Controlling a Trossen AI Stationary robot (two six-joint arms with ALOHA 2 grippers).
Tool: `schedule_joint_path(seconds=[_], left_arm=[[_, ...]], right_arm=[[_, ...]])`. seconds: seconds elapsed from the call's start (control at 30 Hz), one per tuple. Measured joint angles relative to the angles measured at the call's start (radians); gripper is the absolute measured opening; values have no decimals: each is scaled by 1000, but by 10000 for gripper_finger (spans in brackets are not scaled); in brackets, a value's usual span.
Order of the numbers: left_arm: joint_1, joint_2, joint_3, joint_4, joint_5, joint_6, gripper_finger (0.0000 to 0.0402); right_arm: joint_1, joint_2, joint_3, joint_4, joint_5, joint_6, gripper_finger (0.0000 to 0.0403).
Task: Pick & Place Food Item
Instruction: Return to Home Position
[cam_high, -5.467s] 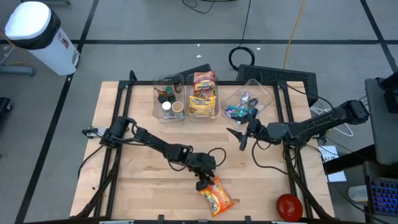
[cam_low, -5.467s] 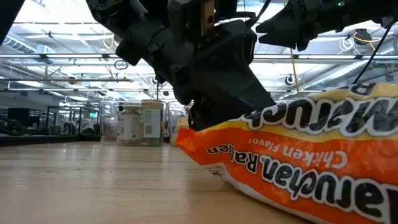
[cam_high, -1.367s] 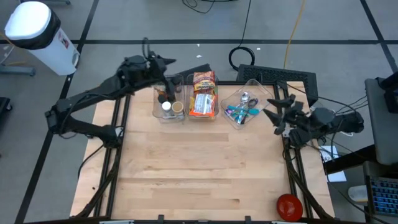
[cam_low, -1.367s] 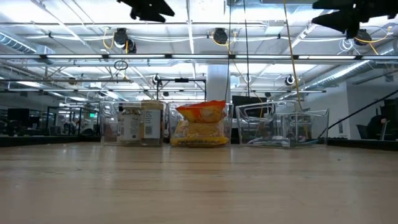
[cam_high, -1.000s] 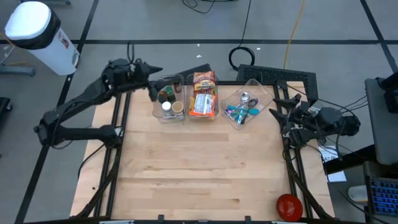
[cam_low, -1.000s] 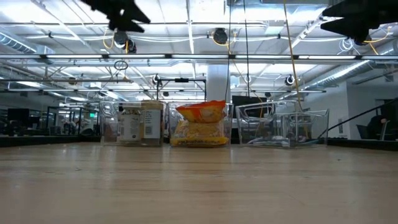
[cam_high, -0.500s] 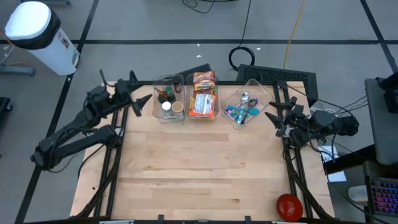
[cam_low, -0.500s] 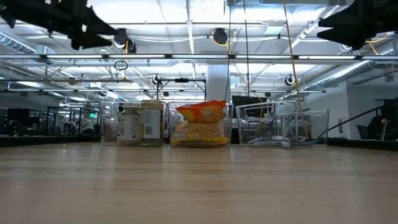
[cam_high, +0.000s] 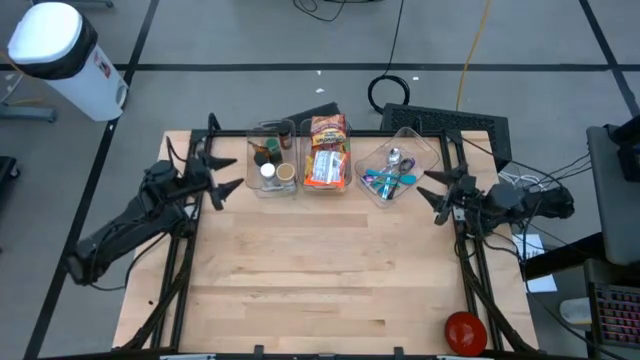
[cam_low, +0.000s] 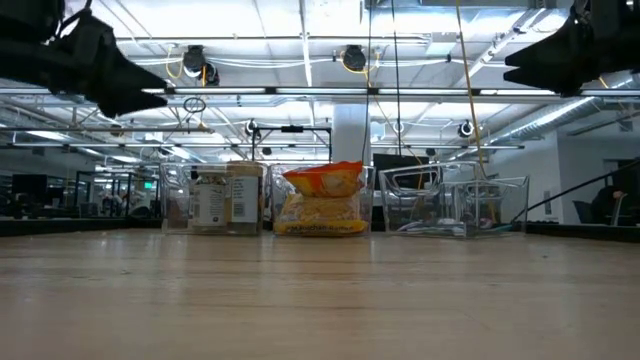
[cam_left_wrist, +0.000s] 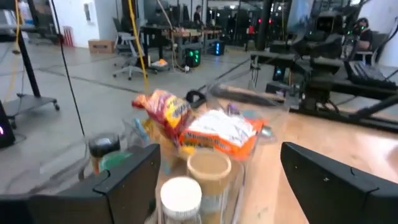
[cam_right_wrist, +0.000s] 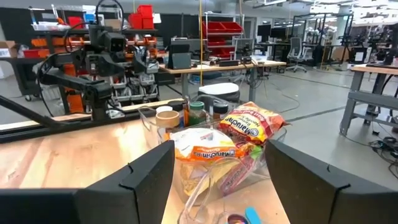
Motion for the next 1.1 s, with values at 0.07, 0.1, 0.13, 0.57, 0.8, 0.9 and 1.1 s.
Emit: schedule_joint_path(seconds=[0.07,0.1,0.13,0.57,0.8,0.9,1.1], left_arm=[[0,-32,-27,-25,1,0,335],[0,-50,-39,-36,5,0,335],[0,-67,-50,-47,9,0,335],[0,-148,-73,-134,192,-9,335],[0,-148,-73,-106,192,-63,335],[0,-148,-73,-109,192,-97,335],[0,-148,-73,-107,191,-206,335]], right_arm=[[0,0,-9,4,-6,10,242],[0,0,-17,11,-22,11,242],[0,0,-30,30,-39,8,242],[0,-1,-144,209,-166,-62,242],[0,0,-213,250,-181,-66,242],[0,0,-266,345,-180,-76,242],[0,0,-310,423,-179,-111,242]])
